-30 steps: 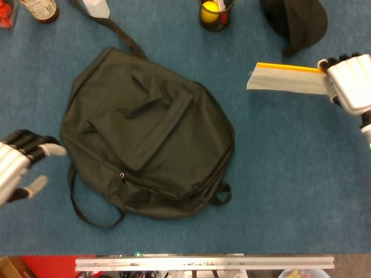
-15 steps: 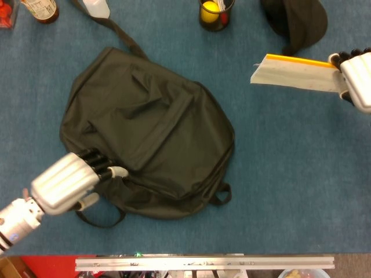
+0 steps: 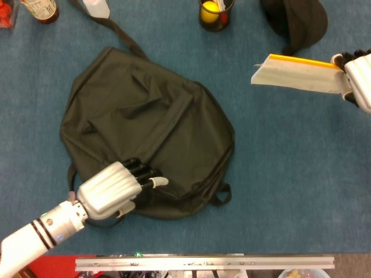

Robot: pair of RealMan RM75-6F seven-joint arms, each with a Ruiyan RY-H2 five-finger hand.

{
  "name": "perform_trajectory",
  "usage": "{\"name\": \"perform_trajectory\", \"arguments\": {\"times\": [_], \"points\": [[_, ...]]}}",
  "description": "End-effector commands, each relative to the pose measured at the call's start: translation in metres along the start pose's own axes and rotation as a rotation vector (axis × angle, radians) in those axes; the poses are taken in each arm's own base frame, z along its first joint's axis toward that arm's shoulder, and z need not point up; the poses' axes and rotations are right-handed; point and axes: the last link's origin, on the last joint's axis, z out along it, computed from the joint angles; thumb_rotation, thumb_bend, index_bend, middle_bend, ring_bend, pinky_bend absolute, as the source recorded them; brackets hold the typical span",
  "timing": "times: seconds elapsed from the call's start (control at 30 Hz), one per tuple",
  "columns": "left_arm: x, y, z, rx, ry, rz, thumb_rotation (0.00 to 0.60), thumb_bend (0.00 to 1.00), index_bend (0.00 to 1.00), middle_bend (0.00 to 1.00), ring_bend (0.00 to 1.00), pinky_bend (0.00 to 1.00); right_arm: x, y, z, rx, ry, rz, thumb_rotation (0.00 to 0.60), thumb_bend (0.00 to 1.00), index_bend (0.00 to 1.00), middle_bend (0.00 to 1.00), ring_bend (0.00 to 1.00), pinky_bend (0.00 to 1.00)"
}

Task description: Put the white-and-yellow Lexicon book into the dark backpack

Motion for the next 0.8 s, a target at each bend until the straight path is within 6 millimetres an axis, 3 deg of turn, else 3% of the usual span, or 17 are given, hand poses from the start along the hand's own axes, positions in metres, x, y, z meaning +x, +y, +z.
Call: {"name": "perform_trajectory", "arguments": {"times": [0.03, 0.27, 0.8], "points": [[-0.007, 0.005, 0.013, -0.010, -0.020, 0.030, 0.600, 0.27, 0.16, 0.19, 0.20, 0.23, 0.000, 0.001, -0.001, 0.000, -0.001, 0.001, 0.600, 0.48, 0.87, 0.68, 0.58, 0.65], [-0.021, 0.006, 0.030, 0.013, -0.047, 0.066, 0.600, 0.27, 0.10, 0.14, 0.17, 0.22, 0.001, 0.002, -0.003, 0.000, 0.001, 0.013, 0.600, 0.48, 0.87, 0.68, 0.58, 0.65], [-0.045, 0.014, 0.054, 0.044, -0.067, 0.058, 0.600, 0.27, 0.07, 0.12, 0.16, 0.22, 0.000, 0.005, -0.007, -0.001, -0.005, 0.024, 0.600, 0.48, 0.87, 0.69, 0.58, 0.65]]}}
